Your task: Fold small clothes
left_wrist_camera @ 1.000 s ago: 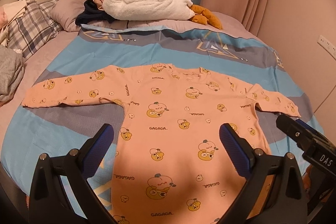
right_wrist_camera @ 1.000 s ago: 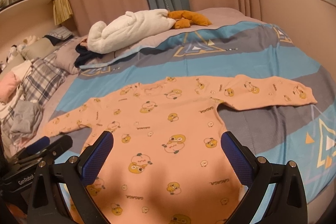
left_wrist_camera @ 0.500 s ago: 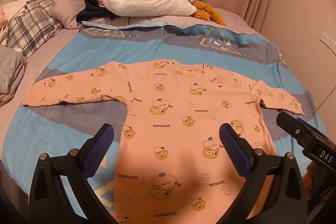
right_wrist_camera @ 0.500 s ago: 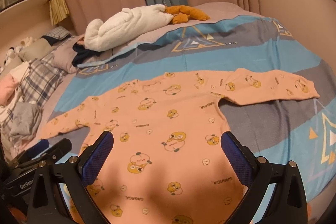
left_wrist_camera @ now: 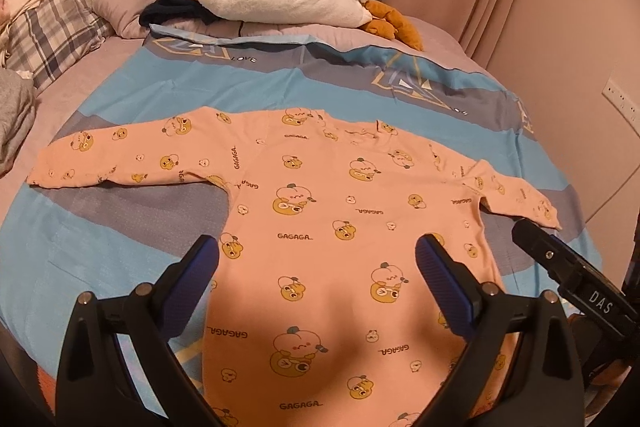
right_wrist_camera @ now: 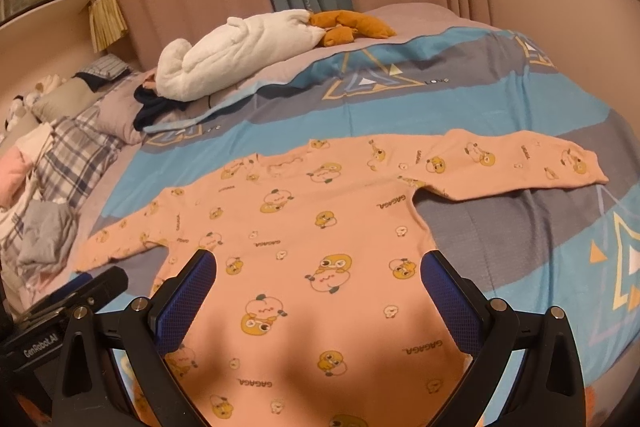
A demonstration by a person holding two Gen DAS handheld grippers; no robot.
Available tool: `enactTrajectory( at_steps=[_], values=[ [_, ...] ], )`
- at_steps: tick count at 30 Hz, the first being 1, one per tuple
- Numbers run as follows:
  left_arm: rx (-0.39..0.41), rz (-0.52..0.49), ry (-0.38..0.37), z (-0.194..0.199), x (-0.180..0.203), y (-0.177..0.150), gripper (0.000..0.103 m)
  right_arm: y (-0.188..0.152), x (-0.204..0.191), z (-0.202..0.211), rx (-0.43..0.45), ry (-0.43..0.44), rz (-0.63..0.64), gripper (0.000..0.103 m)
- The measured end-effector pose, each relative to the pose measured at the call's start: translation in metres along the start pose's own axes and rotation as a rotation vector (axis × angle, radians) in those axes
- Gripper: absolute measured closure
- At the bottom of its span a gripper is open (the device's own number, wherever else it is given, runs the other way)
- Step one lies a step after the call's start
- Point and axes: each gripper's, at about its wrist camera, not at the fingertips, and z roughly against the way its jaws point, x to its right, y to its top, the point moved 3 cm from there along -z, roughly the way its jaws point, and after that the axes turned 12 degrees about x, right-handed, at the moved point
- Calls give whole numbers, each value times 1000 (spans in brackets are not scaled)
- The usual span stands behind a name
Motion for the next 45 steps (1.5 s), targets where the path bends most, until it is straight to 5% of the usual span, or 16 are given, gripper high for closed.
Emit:
enactTrajectory(
  at_steps=[24,45],
  values=[
    [-15,-13,-25,-3,3,37,6,33,-4,-4,-12,11,33,1],
    [-130,16,-14,-57,-9,47,6,67,5,-36,-8,-10,-19,12]
  ],
)
